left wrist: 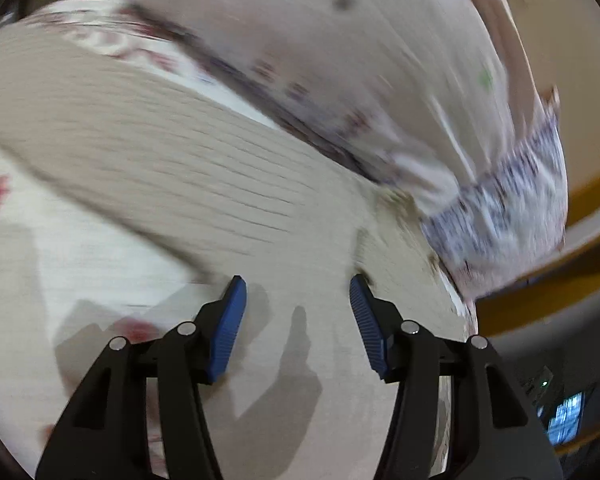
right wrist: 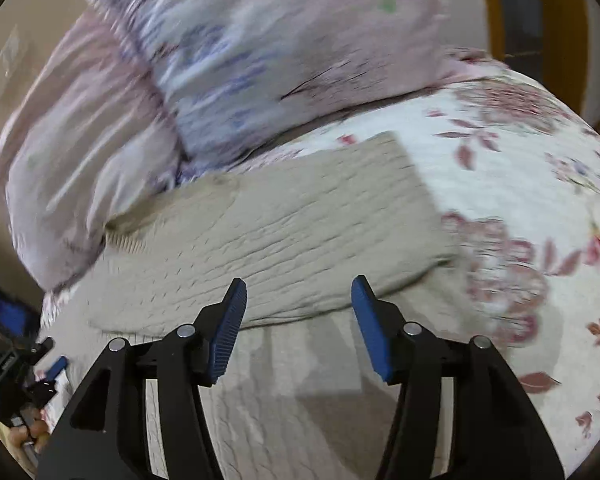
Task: Fold small clothes
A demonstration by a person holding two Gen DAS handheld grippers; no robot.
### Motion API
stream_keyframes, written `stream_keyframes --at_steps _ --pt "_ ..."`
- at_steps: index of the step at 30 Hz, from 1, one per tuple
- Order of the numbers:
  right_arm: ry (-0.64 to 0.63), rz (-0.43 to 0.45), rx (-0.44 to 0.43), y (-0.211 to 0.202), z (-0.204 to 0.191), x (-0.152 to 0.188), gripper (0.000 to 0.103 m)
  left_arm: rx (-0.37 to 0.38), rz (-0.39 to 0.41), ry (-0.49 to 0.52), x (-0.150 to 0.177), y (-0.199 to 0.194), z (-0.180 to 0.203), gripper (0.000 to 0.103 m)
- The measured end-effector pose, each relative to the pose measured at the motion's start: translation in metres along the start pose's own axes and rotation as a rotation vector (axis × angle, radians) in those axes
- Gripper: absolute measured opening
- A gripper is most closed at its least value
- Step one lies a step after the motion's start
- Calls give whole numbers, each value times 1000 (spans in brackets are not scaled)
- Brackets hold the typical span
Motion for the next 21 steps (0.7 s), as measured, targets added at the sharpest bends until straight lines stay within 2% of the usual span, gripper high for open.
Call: stream_keyframes --at_steps 1,3,5,6,9,13,21 --pt "-23 -11 5 6 -7 -1 62 -15 28 -26 -3 -13 -12 54" --pt "-106 -98 34 29 -23 5 70 -38 70 -65 -9 -29 -30 54" --pt "-131 -66 62 27 -28 10 74 -56 111 -119 -17 -48 -50 54" --pt "-142 -73 42 24 -31 13 77 -62 128 -136 -21 -55 -59 54" --pt "-94 -112 -14 24 -26 17 78 -88 179 -192 -33 -69 -80 54" --pt "-69 -118 -31 21 -18 19 78 -49 222 -278 -43 -75 -99 51" --pt "-65 -128 -50 19 -17 18 78 -37 297 -388 -67 -81 -123 41"
Point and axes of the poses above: each gripper's, at about its wrist camera, not at the fingertips, and y roughly the way its jaws point, z to its right, x to its underside, the point moved 3 cm from there along y, roughly the way its jaws point, and after that the axes turned 11 degrees about x, right-handed, at the moved point
